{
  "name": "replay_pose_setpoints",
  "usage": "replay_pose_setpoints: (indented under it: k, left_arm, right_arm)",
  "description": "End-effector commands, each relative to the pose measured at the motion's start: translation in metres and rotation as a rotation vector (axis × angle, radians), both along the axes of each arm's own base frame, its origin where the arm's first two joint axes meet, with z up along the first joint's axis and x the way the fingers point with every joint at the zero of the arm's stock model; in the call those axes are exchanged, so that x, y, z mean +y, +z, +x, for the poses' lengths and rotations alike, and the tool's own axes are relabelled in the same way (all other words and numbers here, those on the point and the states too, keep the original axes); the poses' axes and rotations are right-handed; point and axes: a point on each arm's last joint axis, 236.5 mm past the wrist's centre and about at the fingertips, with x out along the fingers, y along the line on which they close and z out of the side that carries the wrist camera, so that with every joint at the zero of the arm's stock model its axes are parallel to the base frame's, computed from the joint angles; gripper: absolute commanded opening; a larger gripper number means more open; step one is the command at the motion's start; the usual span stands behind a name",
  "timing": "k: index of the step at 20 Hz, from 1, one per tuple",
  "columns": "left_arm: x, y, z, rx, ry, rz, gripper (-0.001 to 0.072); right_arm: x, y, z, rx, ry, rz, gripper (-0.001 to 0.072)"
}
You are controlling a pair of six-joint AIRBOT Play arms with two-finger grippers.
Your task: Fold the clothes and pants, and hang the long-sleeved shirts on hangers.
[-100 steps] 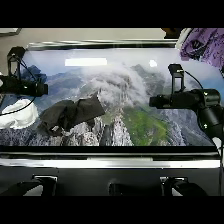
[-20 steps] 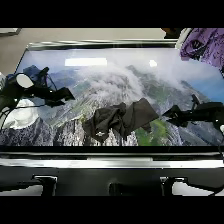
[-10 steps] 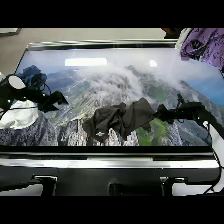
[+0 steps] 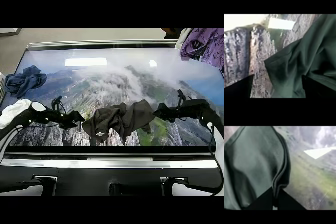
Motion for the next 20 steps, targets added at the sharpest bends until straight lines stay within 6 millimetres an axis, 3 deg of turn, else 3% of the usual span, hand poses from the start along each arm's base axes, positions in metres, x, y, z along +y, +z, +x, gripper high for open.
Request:
replay_pose_setpoints:
  k: [1,2,3,4,5,7,9,11,13,15,16,18,20]
  left_arm:
    - [-0.017,-0.019,-0.006,-0.014,-0.006,0.007,0.0640]
    - [-0.021,-0.023,-0.005,-0.018,-0.006,0.012,0.0531]
    - [-0.025,-0.026,-0.003,-0.021,0.000,0.012,0.0356]
    - [-0.028,-0.027,0.001,-0.026,0.018,0.007,0.0132]
    - [-0.030,-0.022,0.008,-0.046,0.033,-0.009,0.0018]
    - [-0.024,0.012,0.041,-0.144,0.057,-0.027,0.0015]
    - [-0.005,0.082,0.090,-0.338,0.078,-0.021,0.0013]
    - [0.023,0.176,0.128,-0.542,0.089,0.001,0.0013]
    - [0.054,0.274,0.143,-0.727,0.105,0.049,0.0014]
    - [0.082,0.366,0.133,-0.902,0.120,0.125,0.0015]
    - [0.091,0.401,0.121,-0.968,0.125,0.161,0.0015]
    - [0.106,0.453,0.089,-1.057,0.155,0.228,0.0015]
    - [0.114,0.480,0.052,-1.102,0.180,0.290,0.0015]
  right_arm:
    - [0.004,0.014,-0.005,-0.006,0.011,0.007,0.0038]
    - [0.005,0.018,-0.007,-0.009,0.019,0.011,0.0038]
    - [0.007,0.022,-0.009,-0.010,0.029,0.016,0.0038]
    - [0.009,0.026,-0.012,-0.012,0.039,0.020,0.0038]
    - [0.010,0.031,-0.013,-0.014,0.038,0.026,0.0038]
    - [0.008,0.057,-0.004,-0.093,0.026,0.007,0.0036]
    - [0.000,0.110,0.021,-0.247,0.015,-0.042,0.0036]
    - [-0.008,0.193,0.048,-0.454,0.009,-0.095,0.0036]
    - [-0.012,0.284,0.057,-0.652,0.003,-0.152,0.0036]
    - [-0.014,0.377,0.042,-0.851,0.002,-0.240,0.0036]
    - [-0.015,0.414,0.027,-0.931,-0.004,-0.288,0.0036]
    - [-0.014,0.476,-0.016,-1.060,-0.016,-0.389,0.0037]
    - [-0.012,0.515,-0.066,-1.155,-0.024,-0.485,0.0037]
